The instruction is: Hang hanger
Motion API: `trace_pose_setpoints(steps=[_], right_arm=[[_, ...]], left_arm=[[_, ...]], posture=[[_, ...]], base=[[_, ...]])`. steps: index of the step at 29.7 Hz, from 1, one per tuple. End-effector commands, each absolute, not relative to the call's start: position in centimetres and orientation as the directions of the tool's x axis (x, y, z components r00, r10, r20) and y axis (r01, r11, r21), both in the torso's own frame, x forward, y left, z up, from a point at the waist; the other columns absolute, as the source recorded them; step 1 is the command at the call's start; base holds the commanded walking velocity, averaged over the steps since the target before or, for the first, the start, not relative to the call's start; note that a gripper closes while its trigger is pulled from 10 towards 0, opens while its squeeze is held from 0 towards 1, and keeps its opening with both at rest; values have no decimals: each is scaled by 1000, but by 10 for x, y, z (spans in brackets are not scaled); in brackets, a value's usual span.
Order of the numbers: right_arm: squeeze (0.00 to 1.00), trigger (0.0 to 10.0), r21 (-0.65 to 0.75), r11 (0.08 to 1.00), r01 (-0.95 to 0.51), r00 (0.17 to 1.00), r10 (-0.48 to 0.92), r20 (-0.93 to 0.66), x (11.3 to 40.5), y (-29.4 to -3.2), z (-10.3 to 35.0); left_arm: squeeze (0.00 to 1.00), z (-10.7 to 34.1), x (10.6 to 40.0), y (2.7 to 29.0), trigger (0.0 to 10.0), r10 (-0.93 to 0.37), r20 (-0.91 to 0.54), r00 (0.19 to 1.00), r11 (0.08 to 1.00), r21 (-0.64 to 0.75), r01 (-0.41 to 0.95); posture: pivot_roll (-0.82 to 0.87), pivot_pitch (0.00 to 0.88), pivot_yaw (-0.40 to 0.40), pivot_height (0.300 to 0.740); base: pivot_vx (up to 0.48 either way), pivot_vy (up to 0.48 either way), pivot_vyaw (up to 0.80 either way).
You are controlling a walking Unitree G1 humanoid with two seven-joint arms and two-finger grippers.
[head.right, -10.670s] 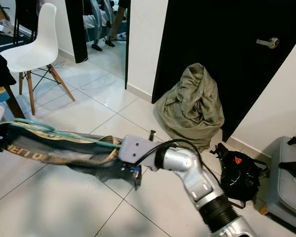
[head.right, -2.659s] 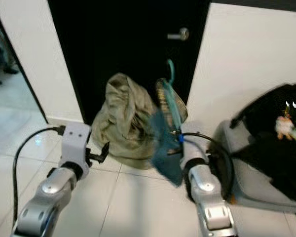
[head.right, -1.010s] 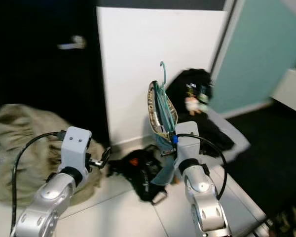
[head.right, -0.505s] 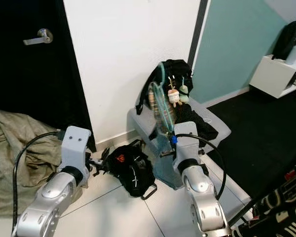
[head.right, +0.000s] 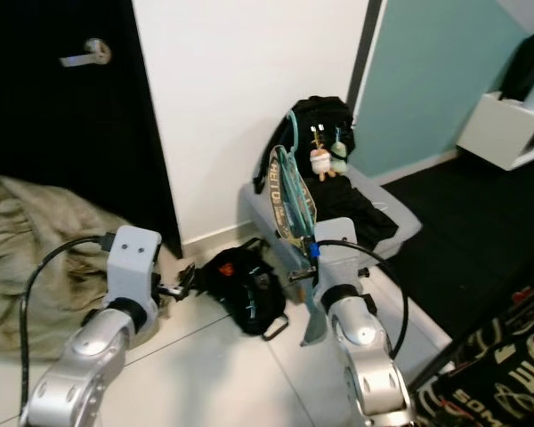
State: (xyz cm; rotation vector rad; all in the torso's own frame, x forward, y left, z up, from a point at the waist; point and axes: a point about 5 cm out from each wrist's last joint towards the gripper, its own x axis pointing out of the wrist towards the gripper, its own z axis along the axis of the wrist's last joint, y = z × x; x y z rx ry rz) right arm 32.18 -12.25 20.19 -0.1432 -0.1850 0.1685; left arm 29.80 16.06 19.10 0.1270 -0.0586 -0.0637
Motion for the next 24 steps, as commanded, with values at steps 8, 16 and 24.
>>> trace_pose_setpoints(steps=[8,16,24], right_arm=[[0,10000,-152,979,-137,975,160,151,320,-129,195],[0,10000,-149,979,-136,976,158,148,320,-129,194],[0,10000,-151,980,-133,977,155,145,320,-130,194]], left_arm=[[0,185,296,155,10000,-91,29,995,990,114,87],[0,185,296,155,10000,-93,27,995,989,114,89],[0,184,296,155,10000,-93,23,995,990,113,90]], posture=[[-52,186,-74,740],[-53,188,-73,740],[-55,190,-74,740]], base=[[-443,0,0],[-435,0,0],[-318,0,0]])
